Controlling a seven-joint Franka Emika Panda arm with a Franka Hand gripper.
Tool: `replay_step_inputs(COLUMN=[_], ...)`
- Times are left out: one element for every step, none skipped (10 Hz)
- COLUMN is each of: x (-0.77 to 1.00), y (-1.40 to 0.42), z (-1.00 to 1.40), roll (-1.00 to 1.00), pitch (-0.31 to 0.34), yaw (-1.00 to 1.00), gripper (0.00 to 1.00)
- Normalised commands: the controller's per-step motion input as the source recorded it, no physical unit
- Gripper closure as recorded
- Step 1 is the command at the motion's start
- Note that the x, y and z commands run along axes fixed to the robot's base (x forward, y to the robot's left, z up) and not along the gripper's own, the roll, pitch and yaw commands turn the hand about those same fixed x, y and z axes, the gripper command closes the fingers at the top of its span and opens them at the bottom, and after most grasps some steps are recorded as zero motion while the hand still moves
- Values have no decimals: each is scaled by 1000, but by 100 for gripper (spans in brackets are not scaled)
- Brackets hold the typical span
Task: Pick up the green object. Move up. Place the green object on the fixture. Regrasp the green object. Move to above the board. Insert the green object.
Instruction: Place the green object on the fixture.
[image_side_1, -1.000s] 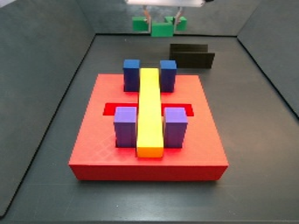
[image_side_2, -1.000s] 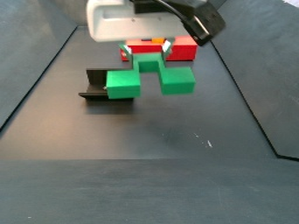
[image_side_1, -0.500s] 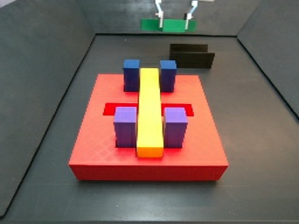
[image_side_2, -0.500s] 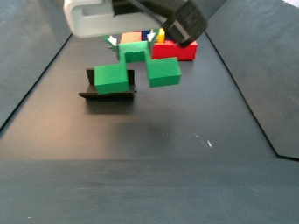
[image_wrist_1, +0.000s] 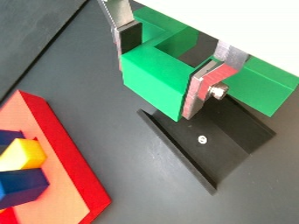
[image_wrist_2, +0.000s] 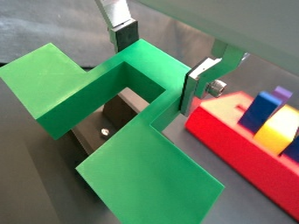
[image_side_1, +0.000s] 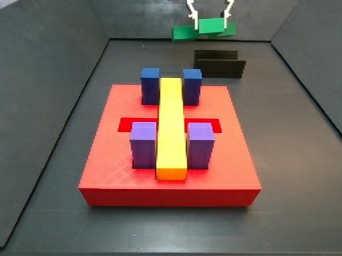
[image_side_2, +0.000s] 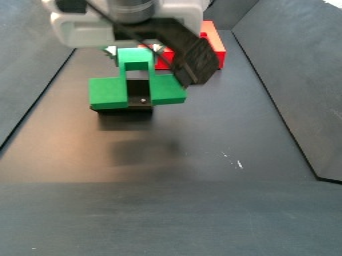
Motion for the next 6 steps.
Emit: replay_step_inputs(x=[449,383,291,180,317,431], y=[317,274,189,146,31,-123], z=[0,111,509,534,426,-414], roll=[-849,-777,-909,-1000,-1000,-166], pitch=[-14,100,71,-251,-446,-537], yaw=[-294,-323,-314,-291,-274,-26], gripper=[100,100,100,100,100,100])
